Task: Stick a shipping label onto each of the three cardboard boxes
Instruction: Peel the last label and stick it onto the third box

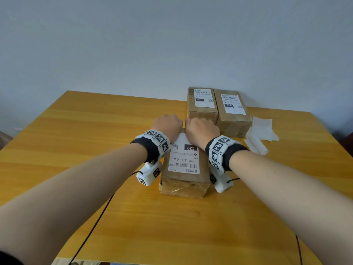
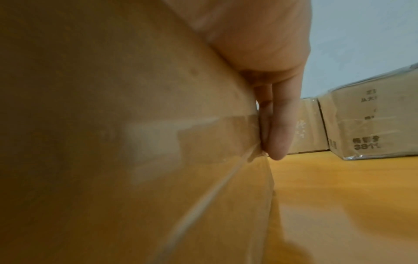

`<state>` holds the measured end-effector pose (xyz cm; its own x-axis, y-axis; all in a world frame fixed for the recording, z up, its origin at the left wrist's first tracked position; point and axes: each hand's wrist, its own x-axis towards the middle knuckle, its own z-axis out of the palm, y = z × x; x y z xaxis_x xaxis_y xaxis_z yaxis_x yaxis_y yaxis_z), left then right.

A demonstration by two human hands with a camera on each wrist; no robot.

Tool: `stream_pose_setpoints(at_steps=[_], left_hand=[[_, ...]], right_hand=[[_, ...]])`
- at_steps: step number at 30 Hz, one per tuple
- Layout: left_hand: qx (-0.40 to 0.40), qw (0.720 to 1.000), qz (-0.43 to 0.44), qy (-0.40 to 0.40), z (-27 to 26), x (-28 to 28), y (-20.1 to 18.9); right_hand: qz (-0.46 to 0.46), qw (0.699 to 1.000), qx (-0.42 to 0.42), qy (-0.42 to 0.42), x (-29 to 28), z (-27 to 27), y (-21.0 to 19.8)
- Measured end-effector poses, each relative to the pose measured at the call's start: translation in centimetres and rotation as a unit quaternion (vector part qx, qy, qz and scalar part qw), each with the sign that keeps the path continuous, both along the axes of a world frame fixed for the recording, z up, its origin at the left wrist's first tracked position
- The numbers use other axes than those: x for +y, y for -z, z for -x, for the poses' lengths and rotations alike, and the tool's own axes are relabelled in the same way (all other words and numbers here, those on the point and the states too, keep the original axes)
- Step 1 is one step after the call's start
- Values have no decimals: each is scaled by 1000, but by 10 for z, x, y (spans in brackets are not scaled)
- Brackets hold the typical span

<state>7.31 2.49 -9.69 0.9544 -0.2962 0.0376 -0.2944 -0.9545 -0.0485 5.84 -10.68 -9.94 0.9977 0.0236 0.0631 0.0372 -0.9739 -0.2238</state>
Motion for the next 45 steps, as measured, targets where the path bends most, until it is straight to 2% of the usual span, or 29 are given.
stream_pose_setpoints(at_steps=[7, 12, 16, 18, 21, 24, 26, 28, 33, 37, 41, 43, 45], left_hand=[[-32, 990, 123, -65, -8, -4, 2], [-32, 985, 148, -83, -14, -2, 0], [-31, 991, 124, -44, -12, 6, 2], [-19, 989, 139, -44, -8, 8, -3], [31, 984, 167, -53, -4, 12, -13], [143, 952, 264, -65, 1, 23, -16], [204, 945, 254, -32, 4, 29, -13], [225, 941, 248, -41, 8, 35, -12], [181, 938, 258, -145, 25, 56, -19], [161, 944, 190, -218, 38, 79, -19], [131, 918, 215, -307, 52, 86, -16], [81, 928, 212, -295, 66, 81, -22], [41, 952, 183, -243, 81, 79, -31]], right_hand=[[-12, 998, -49, -21, -8, -29, 10], [-70, 995, -60, -24, -15, -34, 9], [-130, 990, -59, -7, -23, -32, 6], [-160, 986, -43, -2, -28, -30, 6], [-234, 972, 10, -5, -39, -22, -3], [-320, 945, 57, 29, -54, -5, -12], [-332, 939, 79, 39, -61, 5, -15], [-304, 948, 88, 33, -63, 15, -19], [-221, 971, 87, 22, -65, 36, -32], [-191, 977, 77, 57, -65, 44, -40], [-197, 976, 68, 61, -58, 54, -42], [-210, 972, 90, 61, -51, 61, -45], [-235, 960, 139, 57, -41, 68, -47]])
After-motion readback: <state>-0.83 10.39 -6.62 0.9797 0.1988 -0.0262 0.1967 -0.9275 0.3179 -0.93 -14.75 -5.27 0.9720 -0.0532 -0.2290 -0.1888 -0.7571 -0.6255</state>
